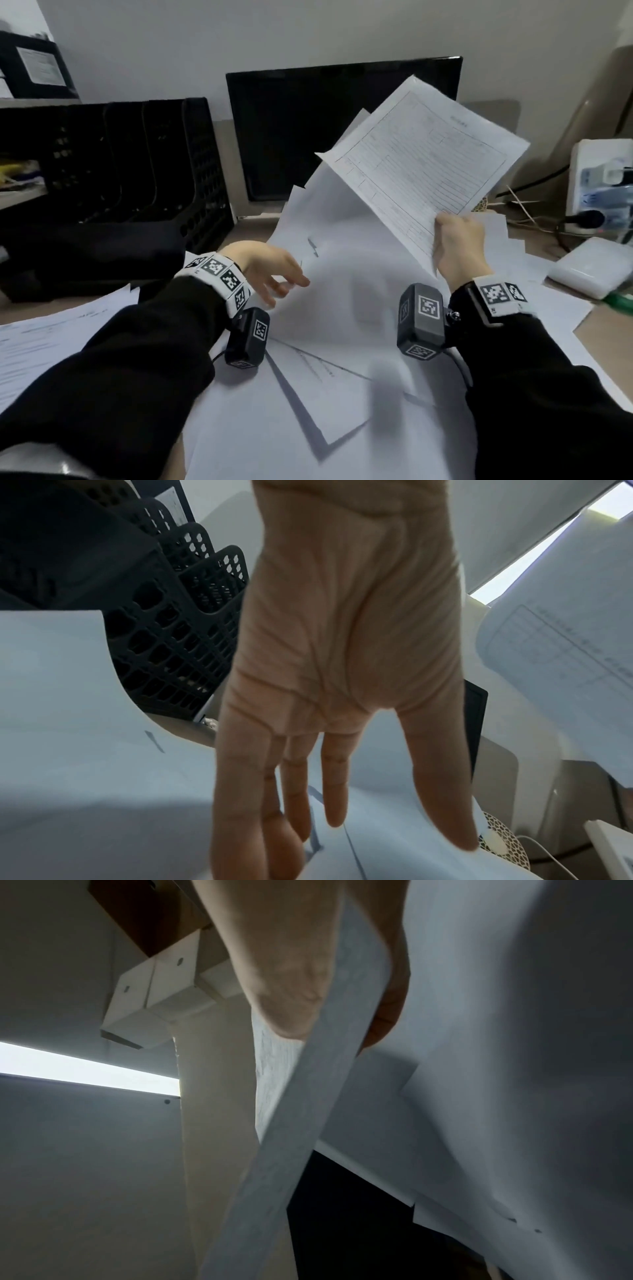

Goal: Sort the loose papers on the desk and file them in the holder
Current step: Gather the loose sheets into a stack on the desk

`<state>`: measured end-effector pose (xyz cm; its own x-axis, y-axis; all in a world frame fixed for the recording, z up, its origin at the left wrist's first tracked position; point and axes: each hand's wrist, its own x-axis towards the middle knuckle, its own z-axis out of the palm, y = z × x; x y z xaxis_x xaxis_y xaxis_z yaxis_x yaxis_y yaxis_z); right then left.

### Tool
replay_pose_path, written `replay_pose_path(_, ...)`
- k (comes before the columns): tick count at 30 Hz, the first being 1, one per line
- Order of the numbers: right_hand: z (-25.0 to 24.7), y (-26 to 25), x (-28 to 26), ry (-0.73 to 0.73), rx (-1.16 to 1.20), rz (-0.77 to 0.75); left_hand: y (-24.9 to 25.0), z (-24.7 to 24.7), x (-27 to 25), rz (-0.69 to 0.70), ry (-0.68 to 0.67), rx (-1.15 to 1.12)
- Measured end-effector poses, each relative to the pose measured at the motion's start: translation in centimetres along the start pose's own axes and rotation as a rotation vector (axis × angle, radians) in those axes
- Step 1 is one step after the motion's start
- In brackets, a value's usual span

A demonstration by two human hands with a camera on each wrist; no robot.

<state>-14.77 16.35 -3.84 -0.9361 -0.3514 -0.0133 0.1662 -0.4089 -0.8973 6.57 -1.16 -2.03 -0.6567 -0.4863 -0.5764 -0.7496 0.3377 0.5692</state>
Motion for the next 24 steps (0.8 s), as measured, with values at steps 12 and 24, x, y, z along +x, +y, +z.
replay_pose_path(12,0.6,3.4,-2.7,-0.062,0.086,0.255,-0.1,0.8,-1.0,0.157,0.138,-0.001)
replay_pose_path(24,-0.4,1.0,-1.6,0.044,0.054,0.243,-2.8,-4.0,-2.7,0.223,0.656,-0.065)
